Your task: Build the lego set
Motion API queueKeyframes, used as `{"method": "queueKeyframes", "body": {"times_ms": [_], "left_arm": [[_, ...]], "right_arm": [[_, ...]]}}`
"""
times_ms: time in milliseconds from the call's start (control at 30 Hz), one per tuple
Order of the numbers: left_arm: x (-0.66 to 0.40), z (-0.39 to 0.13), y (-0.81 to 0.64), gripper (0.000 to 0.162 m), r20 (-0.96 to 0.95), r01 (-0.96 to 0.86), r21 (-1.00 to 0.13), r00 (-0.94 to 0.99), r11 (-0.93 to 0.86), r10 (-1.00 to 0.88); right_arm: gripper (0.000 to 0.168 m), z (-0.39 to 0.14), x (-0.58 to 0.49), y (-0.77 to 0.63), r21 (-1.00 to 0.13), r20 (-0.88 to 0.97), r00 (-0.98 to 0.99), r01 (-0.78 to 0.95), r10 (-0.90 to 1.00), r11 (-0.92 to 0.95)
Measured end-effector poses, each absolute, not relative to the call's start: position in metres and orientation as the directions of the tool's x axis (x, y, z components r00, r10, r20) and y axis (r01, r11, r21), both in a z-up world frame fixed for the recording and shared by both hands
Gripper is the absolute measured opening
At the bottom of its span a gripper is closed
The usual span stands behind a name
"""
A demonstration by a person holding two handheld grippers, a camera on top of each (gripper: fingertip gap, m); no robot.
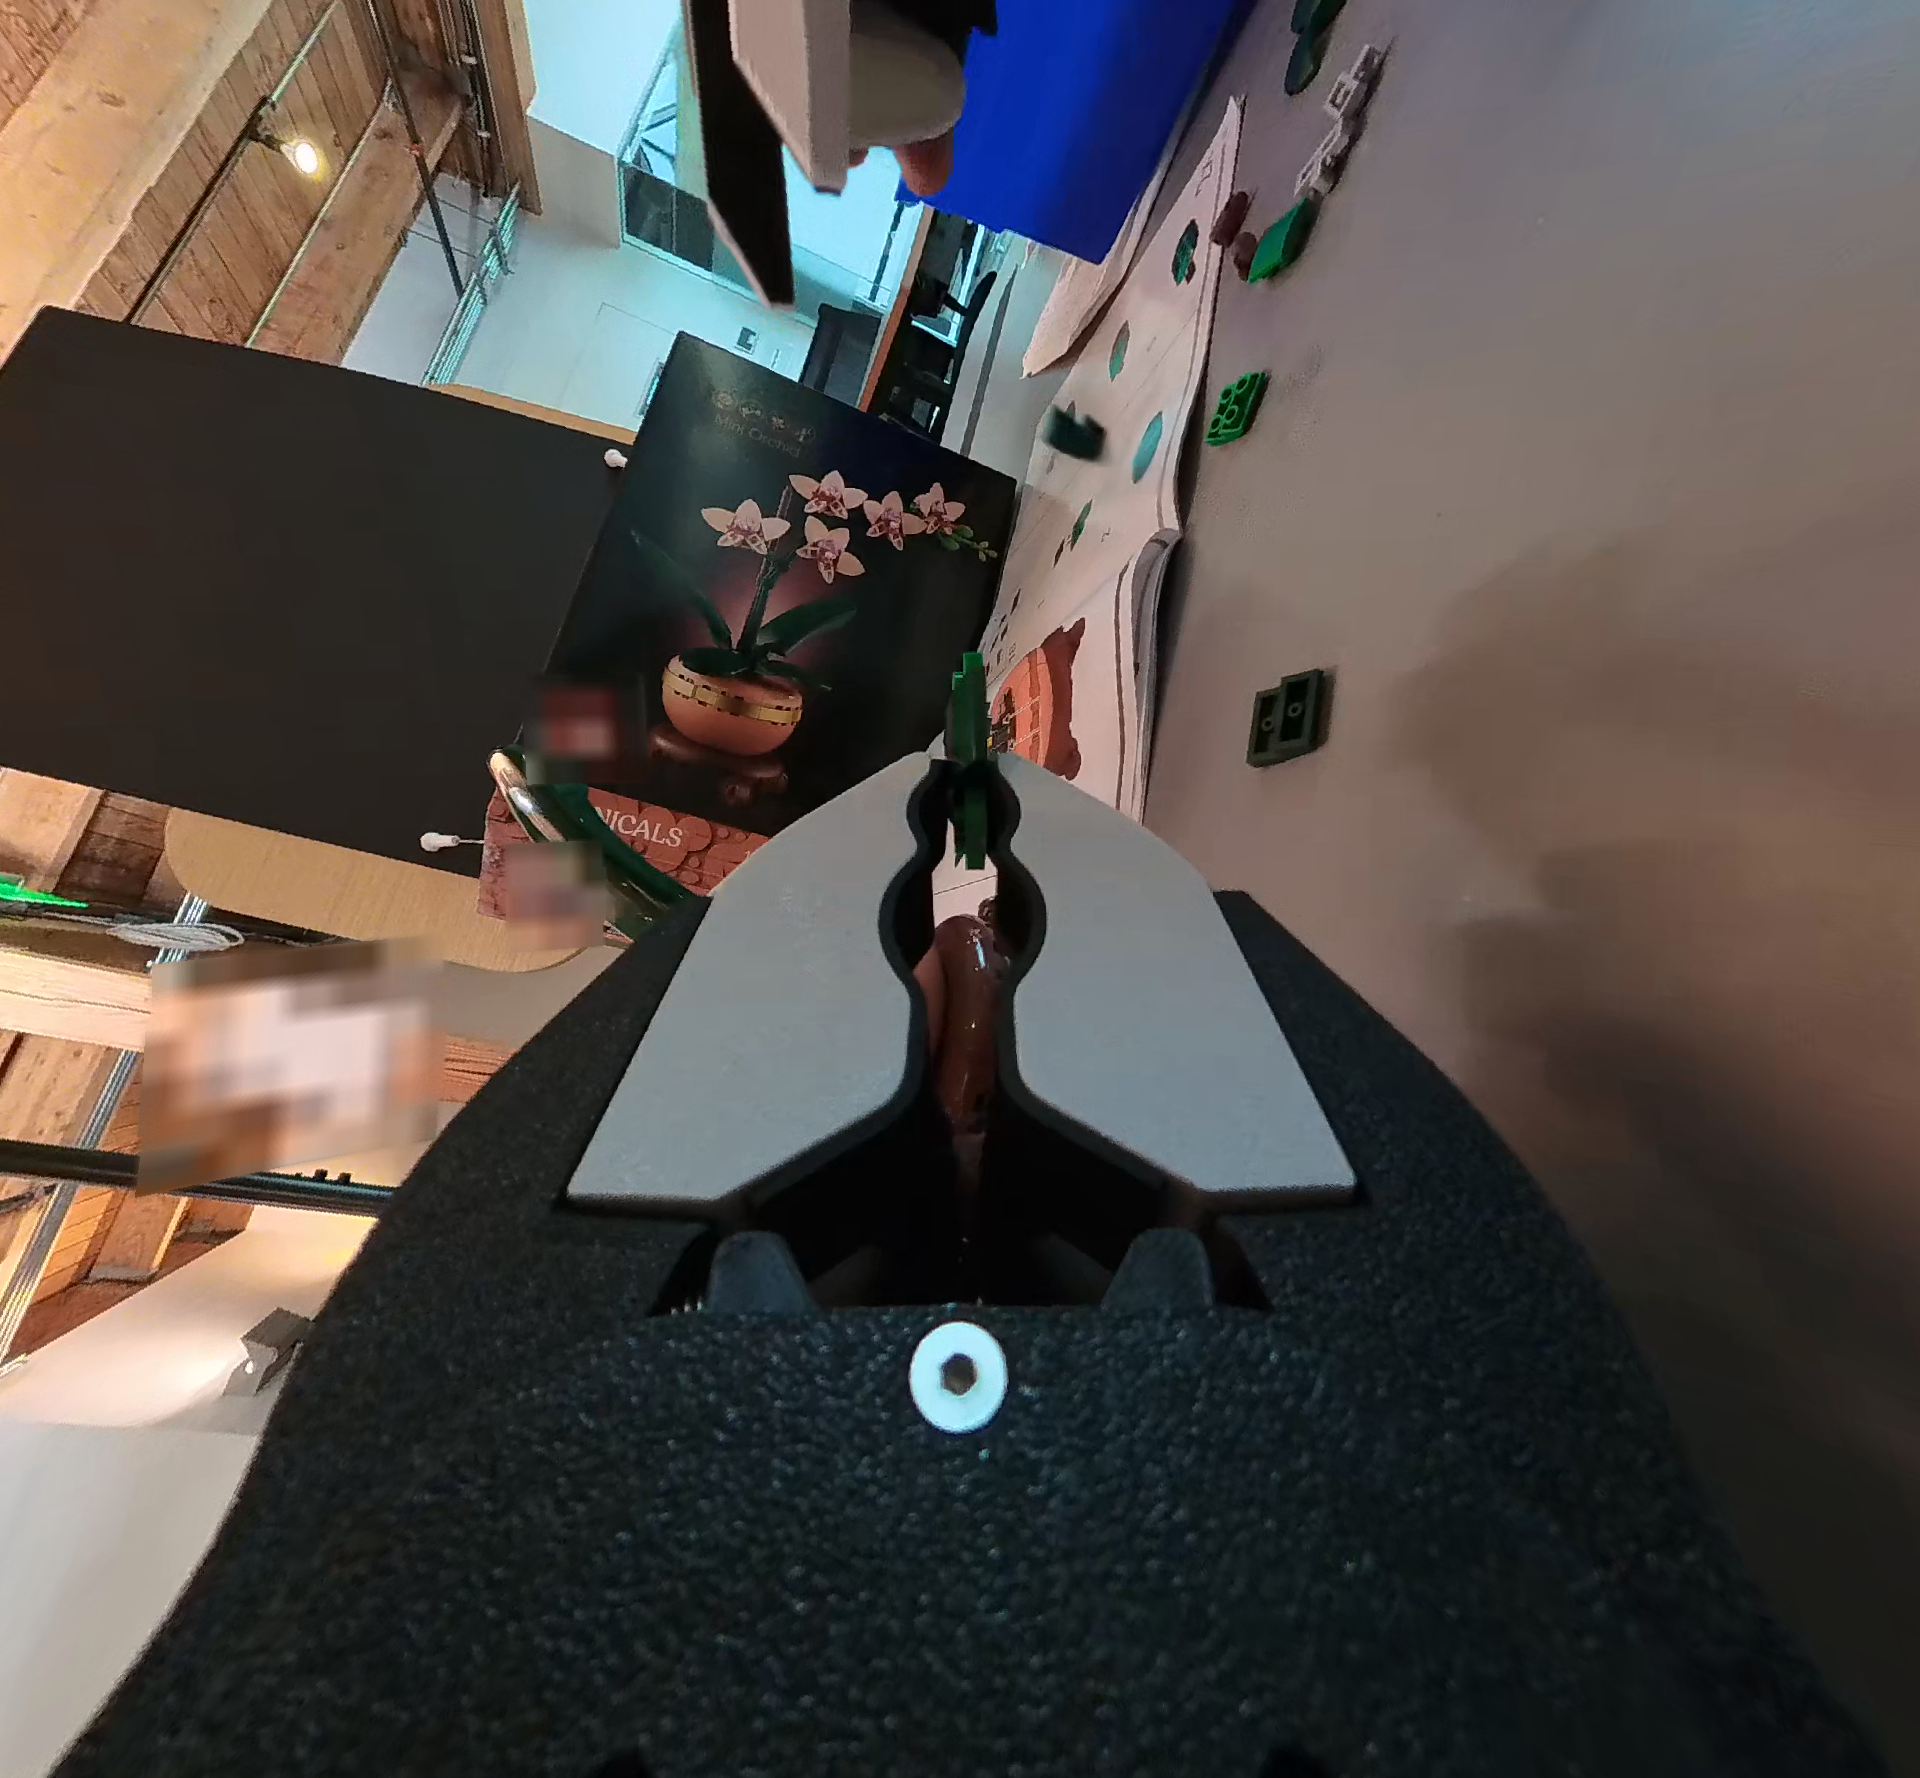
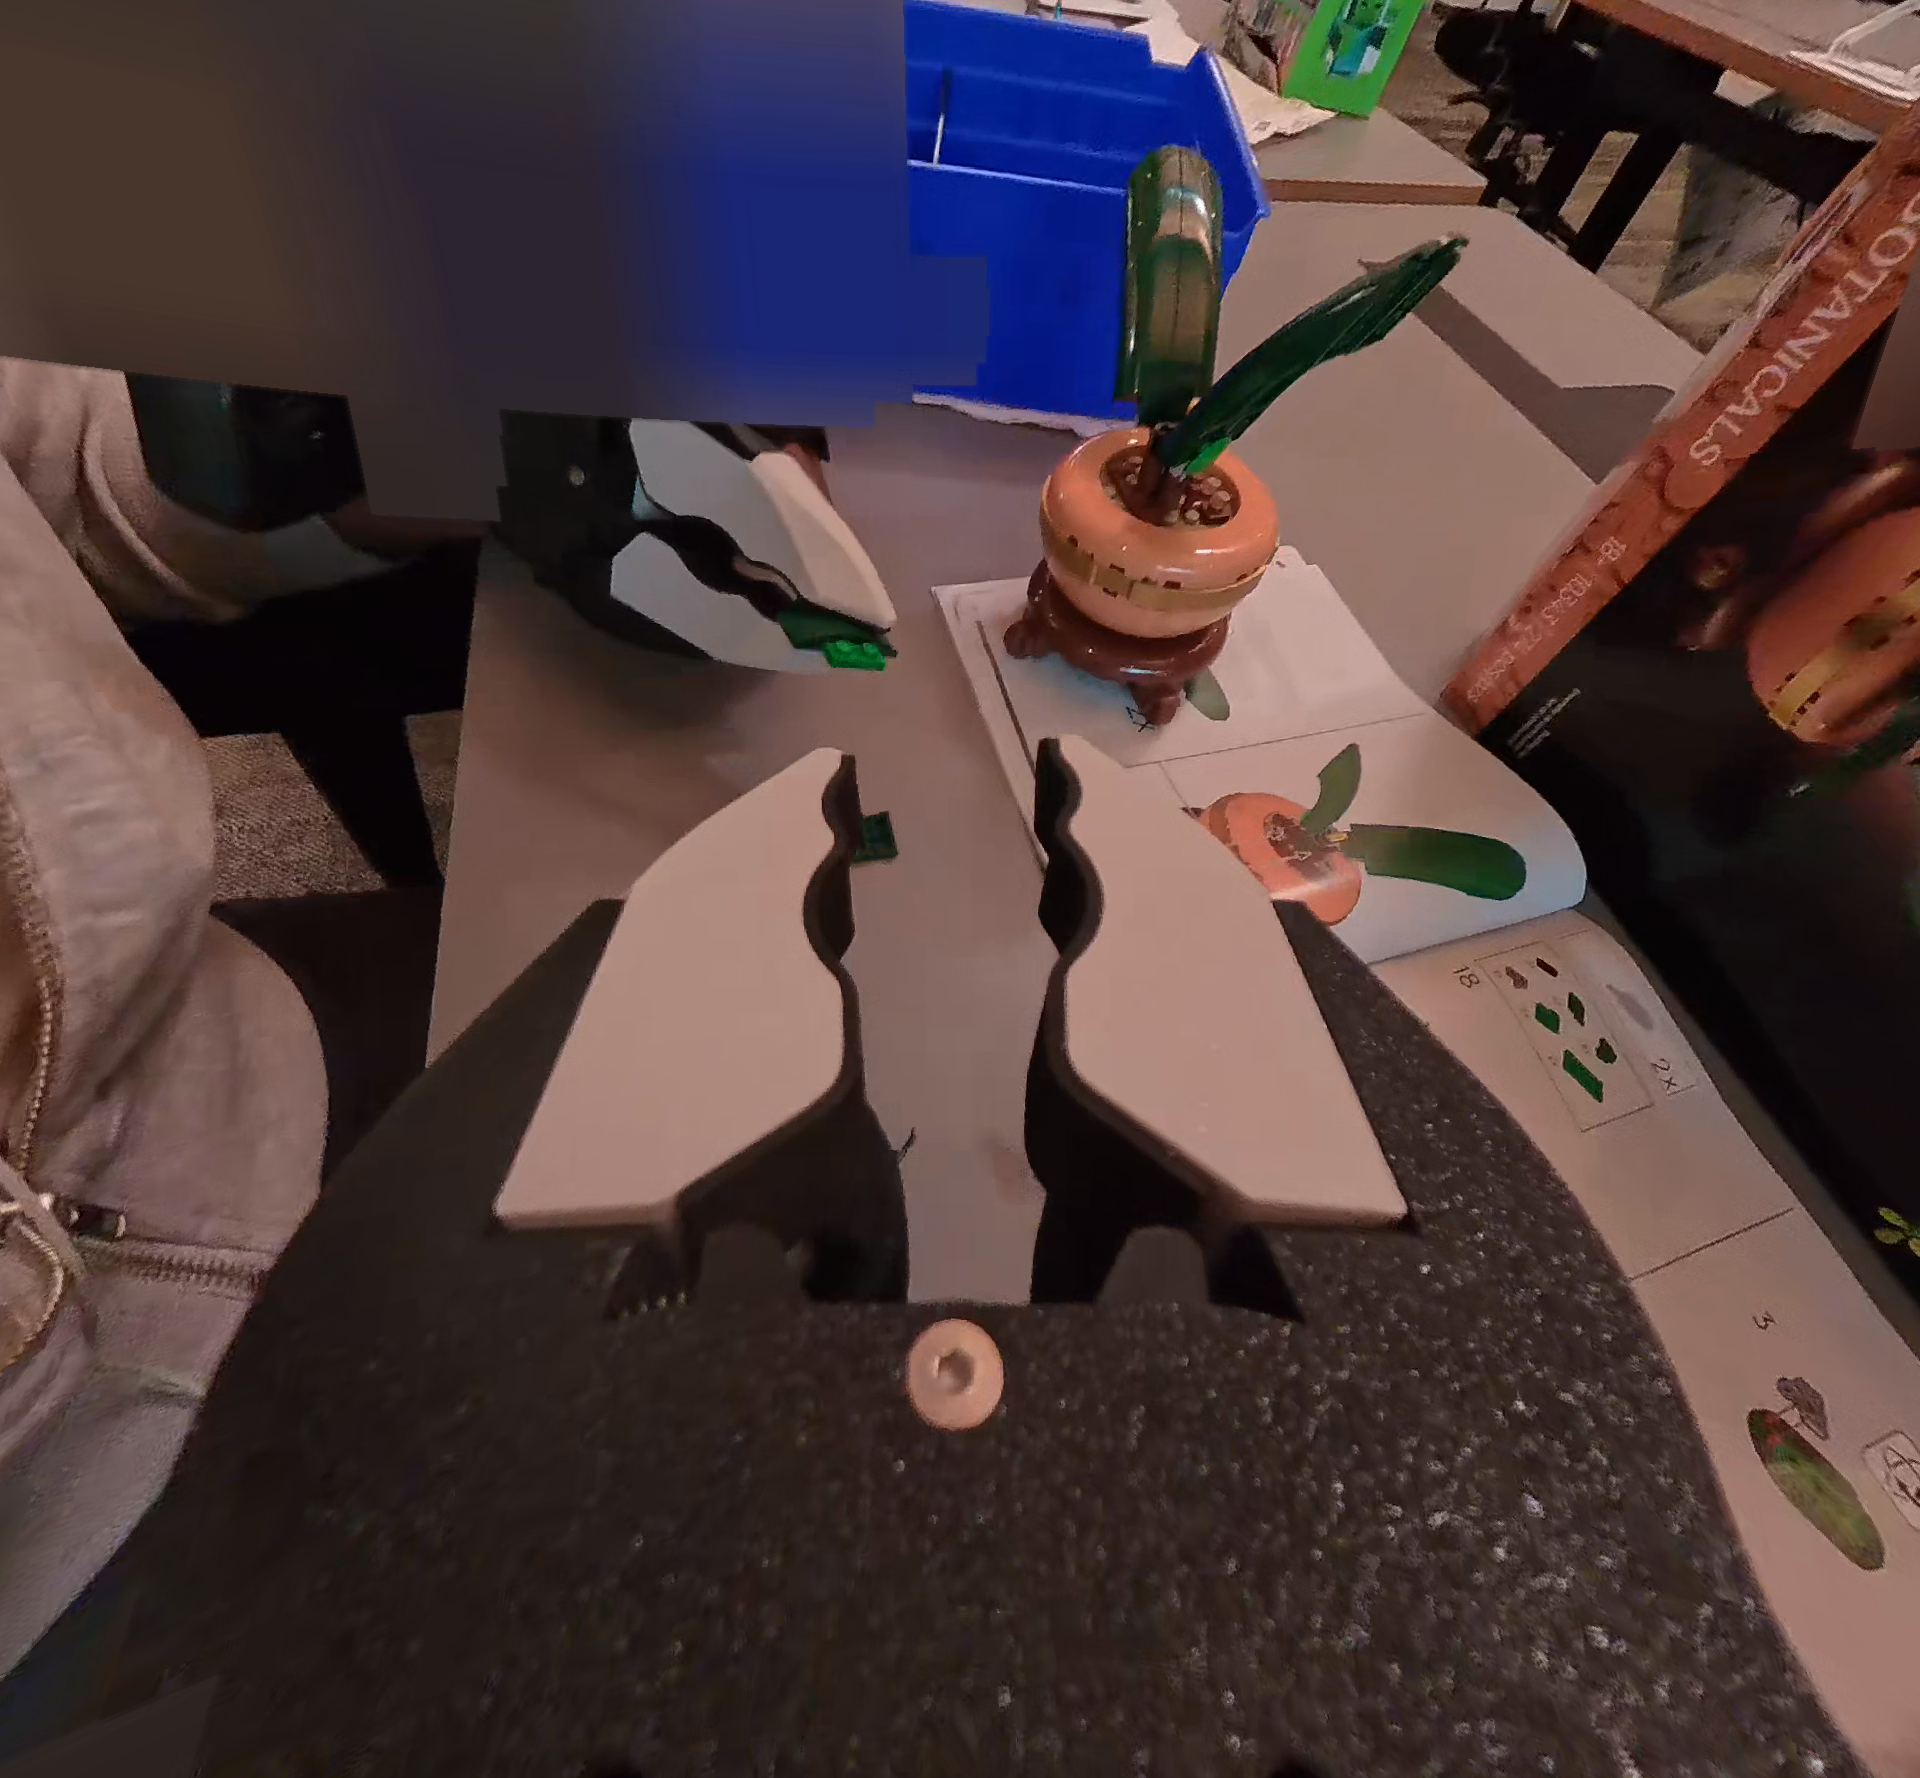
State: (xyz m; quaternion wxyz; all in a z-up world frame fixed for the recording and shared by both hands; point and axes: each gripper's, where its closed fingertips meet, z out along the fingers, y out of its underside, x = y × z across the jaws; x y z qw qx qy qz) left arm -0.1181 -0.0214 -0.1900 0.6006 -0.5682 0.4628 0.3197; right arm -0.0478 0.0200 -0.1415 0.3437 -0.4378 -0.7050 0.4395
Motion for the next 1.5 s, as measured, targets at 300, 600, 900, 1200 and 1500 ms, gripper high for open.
{"method": "queueKeyframes", "body": {"times_ms": [300, 600, 900, 1200, 1500], "left_arm": [[-0.118, -0.192, -0.021, 0.005, -0.923, -0.915, -0.375, 0.355, 0.147, -0.148], [-0.116, -0.193, -0.021, 0.005, -0.924, -0.916, -0.372, 0.350, 0.153, -0.151], [-0.119, -0.191, -0.021, 0.005, -0.922, -0.914, -0.379, 0.361, 0.144, -0.138], [-0.117, -0.189, -0.023, 0.005, -0.919, -0.908, -0.389, 0.370, 0.157, -0.138], [-0.100, -0.172, -0.027, 0.005, -0.870, -0.834, -0.494, 0.473, 0.245, -0.141]], "right_arm": [[0.020, -0.206, -0.004, 0.091, -0.658, 0.311, -0.202, 0.660, 0.929, 0.363], [0.024, -0.231, 0.006, 0.138, -0.590, 0.256, -0.164, 0.754, 0.953, 0.288], [0.032, -0.243, -0.011, 0.158, -0.462, 0.078, -0.030, 0.885, 0.996, 0.063], [0.016, -0.253, -0.015, 0.155, -0.515, -0.046, -0.006, 0.857, 0.999, -0.018], [0.016, -0.190, -0.027, 0.080, -0.746, -0.170, -0.320, 0.660, 0.932, 0.091]]}}
